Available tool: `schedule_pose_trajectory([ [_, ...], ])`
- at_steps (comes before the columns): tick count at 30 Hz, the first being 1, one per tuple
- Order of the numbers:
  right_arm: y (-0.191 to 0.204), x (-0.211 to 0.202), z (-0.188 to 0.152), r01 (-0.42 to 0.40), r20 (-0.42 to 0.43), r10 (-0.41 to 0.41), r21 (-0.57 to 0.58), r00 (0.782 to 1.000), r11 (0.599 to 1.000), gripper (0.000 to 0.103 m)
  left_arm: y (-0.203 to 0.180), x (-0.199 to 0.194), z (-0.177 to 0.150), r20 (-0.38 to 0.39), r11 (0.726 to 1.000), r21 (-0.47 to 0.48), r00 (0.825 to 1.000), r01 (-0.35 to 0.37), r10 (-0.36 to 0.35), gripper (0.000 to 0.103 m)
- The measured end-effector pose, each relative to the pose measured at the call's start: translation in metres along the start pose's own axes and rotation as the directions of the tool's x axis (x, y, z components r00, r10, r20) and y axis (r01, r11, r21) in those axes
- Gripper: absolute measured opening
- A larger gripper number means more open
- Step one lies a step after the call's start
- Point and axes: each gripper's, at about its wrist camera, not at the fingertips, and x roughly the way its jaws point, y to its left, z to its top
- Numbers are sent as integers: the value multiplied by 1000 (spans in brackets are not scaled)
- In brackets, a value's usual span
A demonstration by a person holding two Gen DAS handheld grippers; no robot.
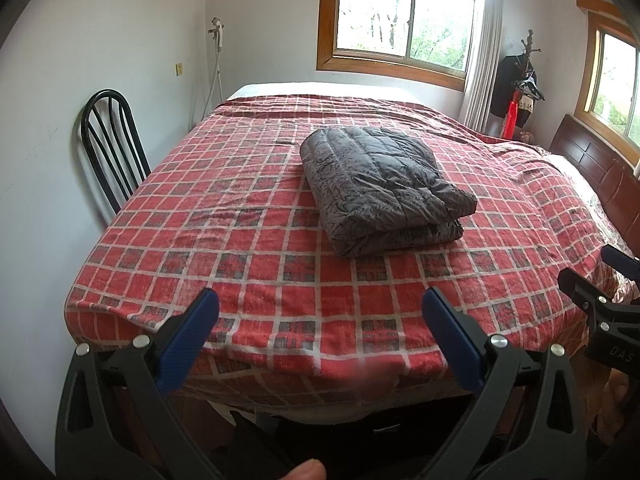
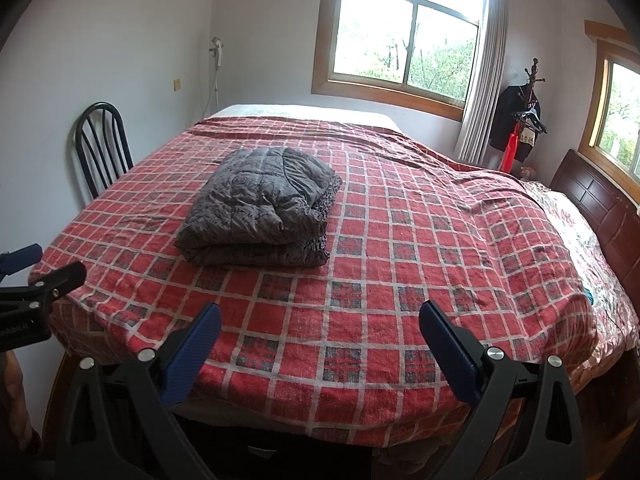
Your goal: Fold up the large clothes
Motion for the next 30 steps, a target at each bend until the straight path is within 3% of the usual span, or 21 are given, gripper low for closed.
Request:
schedule_pose_trajectory([
  [30, 1, 0, 0, 0, 1, 0, 3, 1000, 1000, 99, 0, 1, -1, -3, 1000, 0, 1000, 0, 0, 100],
])
